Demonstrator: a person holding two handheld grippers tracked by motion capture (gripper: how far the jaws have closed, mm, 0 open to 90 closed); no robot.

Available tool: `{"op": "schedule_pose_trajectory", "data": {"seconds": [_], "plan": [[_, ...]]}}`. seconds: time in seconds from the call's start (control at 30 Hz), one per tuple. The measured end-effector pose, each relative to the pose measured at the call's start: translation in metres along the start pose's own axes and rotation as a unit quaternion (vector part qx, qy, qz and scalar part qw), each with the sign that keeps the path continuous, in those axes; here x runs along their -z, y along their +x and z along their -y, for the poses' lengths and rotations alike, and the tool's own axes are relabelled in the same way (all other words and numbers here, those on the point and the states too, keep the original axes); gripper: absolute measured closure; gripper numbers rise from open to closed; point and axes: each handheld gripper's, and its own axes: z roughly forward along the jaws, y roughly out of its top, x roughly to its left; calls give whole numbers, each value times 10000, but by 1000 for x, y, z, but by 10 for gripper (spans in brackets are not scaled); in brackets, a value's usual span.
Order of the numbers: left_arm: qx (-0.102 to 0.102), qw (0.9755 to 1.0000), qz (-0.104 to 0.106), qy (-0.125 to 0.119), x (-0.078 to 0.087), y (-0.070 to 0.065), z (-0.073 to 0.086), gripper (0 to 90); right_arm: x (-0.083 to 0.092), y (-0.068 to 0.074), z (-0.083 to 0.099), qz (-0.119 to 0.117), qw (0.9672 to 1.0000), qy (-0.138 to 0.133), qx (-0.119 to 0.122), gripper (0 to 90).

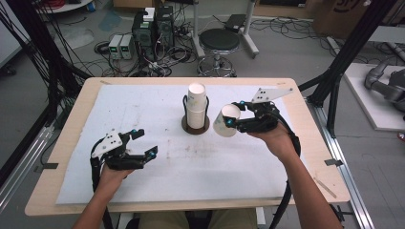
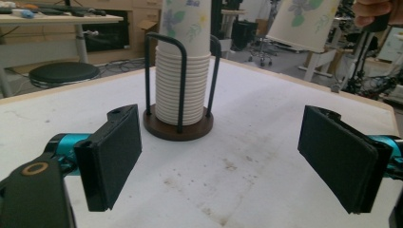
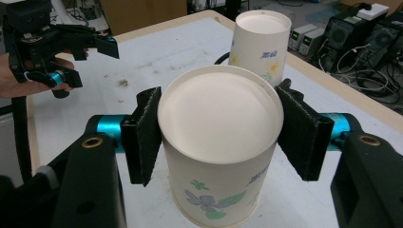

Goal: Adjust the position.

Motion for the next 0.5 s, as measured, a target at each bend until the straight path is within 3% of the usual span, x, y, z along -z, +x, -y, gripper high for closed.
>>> {"op": "schedule_pose_trajectory", "data": {"seconds": [0.27, 0.5], "plan": [[-137, 9993, 345, 71, -10, -15, -3, 146, -12, 10, 8, -234, 9997, -7, 100, 376], [-343, 9964, 760, 118, -26, -33, -11, 150, -20, 23, 7, -463, 9986, -13, 252, 376]]}}
